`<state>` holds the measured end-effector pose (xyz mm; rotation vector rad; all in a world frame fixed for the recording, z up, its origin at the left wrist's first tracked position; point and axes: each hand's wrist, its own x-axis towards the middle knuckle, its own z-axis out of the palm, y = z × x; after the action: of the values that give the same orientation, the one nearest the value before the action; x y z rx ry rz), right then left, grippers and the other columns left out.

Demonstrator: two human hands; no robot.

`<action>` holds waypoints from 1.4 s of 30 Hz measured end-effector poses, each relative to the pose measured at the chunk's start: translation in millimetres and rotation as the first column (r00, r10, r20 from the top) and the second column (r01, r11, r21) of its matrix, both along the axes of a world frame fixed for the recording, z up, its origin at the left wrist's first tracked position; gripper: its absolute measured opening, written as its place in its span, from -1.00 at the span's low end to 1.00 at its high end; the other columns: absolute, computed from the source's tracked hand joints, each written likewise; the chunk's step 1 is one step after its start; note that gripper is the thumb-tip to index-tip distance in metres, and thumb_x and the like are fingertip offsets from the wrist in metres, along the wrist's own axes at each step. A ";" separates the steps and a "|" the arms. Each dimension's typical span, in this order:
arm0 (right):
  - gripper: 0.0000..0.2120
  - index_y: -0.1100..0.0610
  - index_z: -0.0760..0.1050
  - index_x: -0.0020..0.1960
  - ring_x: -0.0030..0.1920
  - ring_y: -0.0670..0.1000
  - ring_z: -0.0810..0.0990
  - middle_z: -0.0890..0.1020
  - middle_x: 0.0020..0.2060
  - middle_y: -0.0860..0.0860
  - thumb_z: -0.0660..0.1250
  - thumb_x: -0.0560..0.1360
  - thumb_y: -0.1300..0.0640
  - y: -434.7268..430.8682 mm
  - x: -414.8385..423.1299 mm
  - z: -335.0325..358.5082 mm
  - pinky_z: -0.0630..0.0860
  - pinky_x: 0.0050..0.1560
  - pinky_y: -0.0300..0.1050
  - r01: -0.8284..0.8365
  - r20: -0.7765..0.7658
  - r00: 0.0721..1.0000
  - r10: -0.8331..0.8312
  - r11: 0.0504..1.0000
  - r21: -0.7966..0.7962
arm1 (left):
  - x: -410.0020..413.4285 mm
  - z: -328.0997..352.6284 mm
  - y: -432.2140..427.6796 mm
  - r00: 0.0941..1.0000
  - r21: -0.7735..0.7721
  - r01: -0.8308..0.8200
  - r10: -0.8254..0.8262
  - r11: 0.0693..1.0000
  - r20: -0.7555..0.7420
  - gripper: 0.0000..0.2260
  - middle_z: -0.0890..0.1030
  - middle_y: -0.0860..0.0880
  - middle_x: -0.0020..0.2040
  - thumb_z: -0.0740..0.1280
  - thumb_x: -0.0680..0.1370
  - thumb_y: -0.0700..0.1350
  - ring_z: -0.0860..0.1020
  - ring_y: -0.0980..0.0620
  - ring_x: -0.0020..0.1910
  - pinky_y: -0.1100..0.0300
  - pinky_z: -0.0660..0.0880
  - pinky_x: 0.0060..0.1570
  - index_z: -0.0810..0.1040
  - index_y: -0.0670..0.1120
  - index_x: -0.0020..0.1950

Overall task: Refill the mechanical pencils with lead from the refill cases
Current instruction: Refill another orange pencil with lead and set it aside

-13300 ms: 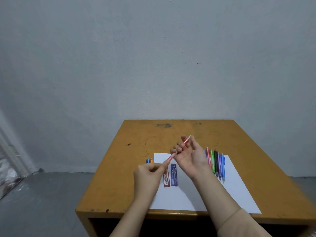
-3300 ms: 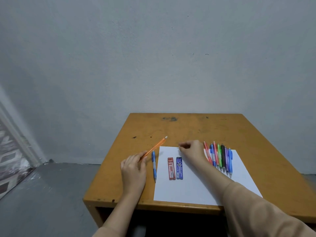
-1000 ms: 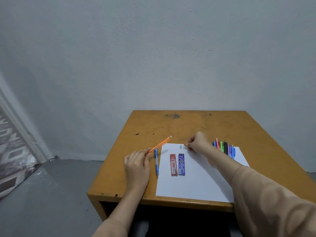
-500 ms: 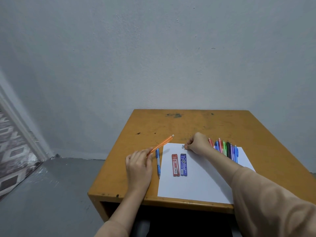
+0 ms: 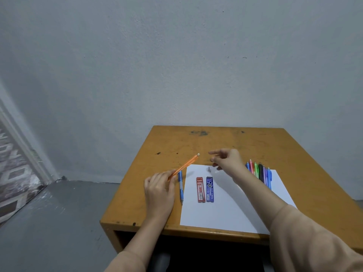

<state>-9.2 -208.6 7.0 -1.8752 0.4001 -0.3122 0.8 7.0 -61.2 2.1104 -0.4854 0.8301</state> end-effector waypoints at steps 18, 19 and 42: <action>-0.66 0.04 0.47 0.21 -0.26 0.01 0.69 0.67 -0.29 0.12 0.33 0.50 0.33 73.8 -33.3 1.0 0.62 -0.18 -0.19 -0.032 0.411 0.903 -0.127 0.933 0.358 | -10.5 18.2 -12.7 0.997 0.001 0.080 -0.080 0.997 0.014 -0.85 0.66 0.08 -0.09 0.40 0.50 -0.13 0.54 0.17 -0.08 0.22 0.26 0.05 0.65 -0.05 0.06; -0.66 0.06 0.47 0.21 -0.27 0.01 0.68 0.67 -0.30 0.12 0.33 0.50 0.34 72.6 -33.2 2.7 0.61 -0.19 -0.19 -0.038 0.428 0.894 -0.129 0.932 0.360 | -10.9 20.2 -14.4 0.996 -0.004 0.090 -0.090 0.996 0.023 -0.85 0.66 0.08 -0.10 0.38 0.51 -0.10 0.53 0.18 -0.09 0.26 0.23 0.04 0.65 -0.05 0.06; -0.64 0.15 0.52 0.23 -0.41 0.02 0.59 0.61 -0.33 0.16 0.35 0.48 0.40 -0.4 -30.9 54.9 0.58 -0.35 -0.21 0.014 0.260 0.961 -0.097 0.952 0.304 | -2.5 18.5 -5.4 0.997 0.180 0.030 -0.016 0.983 -0.079 -0.68 0.65 0.09 -0.05 0.21 0.50 0.11 0.55 0.07 0.01 0.22 0.21 0.05 0.64 -0.01 0.07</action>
<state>-40.1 -209.1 61.8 -1.4998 0.2939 -0.5122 -1.7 1.6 -42.8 2.2901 -0.5612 0.7112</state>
